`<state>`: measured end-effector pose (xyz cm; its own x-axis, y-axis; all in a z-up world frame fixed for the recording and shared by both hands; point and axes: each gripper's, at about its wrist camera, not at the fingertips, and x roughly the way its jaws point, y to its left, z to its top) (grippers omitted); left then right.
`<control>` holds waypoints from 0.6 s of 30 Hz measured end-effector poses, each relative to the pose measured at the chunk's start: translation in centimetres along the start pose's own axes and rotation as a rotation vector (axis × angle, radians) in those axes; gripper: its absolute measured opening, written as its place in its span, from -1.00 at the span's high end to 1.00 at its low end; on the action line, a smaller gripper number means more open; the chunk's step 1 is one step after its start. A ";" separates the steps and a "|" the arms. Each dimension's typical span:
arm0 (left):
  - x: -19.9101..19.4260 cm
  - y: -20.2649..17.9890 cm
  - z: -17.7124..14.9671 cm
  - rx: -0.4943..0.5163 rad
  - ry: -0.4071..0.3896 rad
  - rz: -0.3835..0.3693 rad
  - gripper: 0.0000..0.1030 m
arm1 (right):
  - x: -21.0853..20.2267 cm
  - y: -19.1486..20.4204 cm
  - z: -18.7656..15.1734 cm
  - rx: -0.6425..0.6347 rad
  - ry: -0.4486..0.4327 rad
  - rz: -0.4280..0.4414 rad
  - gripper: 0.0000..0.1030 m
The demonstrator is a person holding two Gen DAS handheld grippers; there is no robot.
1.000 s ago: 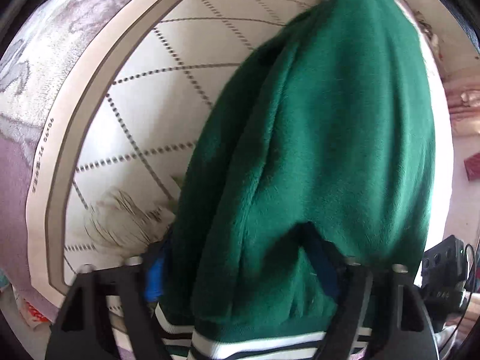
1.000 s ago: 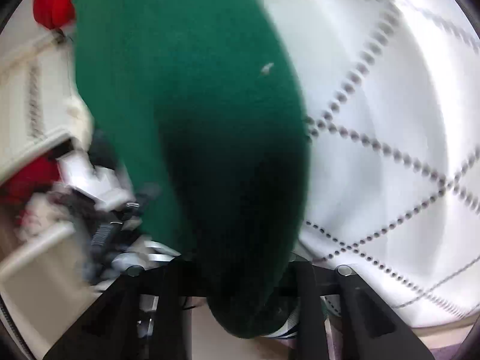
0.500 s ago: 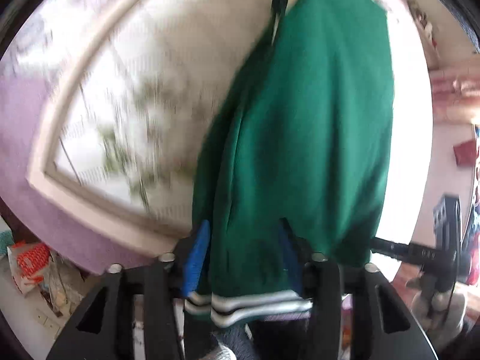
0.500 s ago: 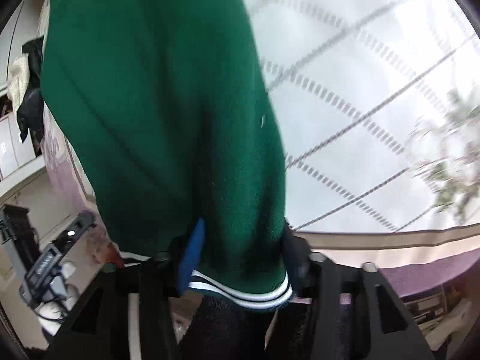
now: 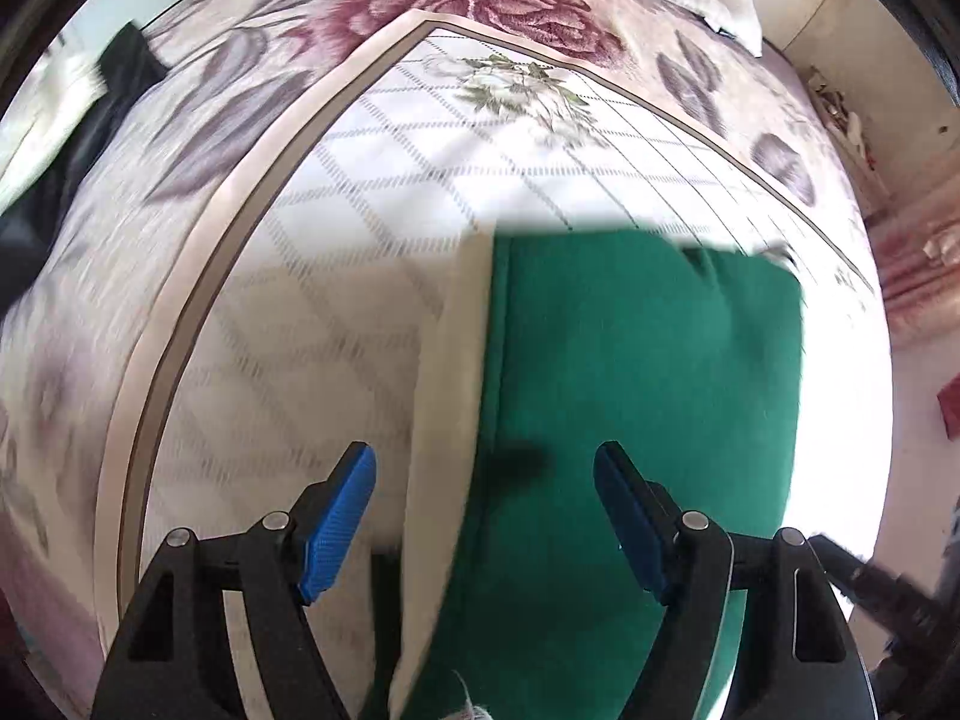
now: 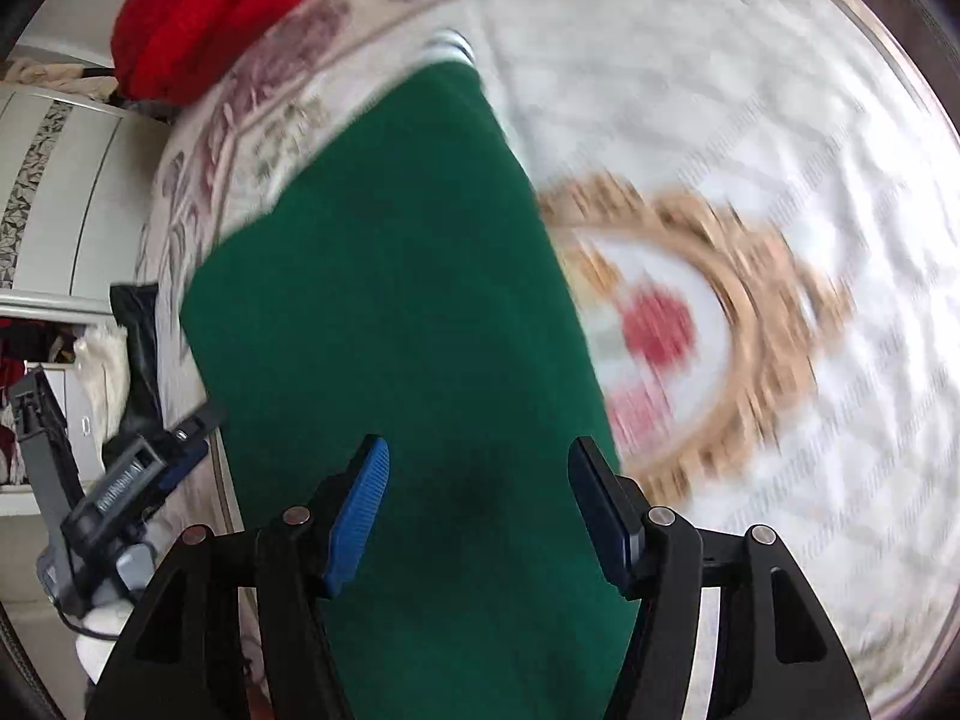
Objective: Fold large clothes
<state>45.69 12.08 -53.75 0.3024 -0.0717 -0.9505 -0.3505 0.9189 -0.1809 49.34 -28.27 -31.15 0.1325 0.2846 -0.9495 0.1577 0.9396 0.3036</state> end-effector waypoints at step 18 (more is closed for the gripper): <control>-0.8 6.5 -1.3 -0.095 0.086 -0.070 -0.63 | 2.4 -1.6 6.7 -0.040 0.111 -0.020 -0.14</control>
<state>41.98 17.63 -54.47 0.2534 -0.1712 -0.9521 -0.4149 0.8699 -0.2668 55.92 -30.33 -33.35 0.0198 0.2831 -0.9589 0.1202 0.9514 0.2834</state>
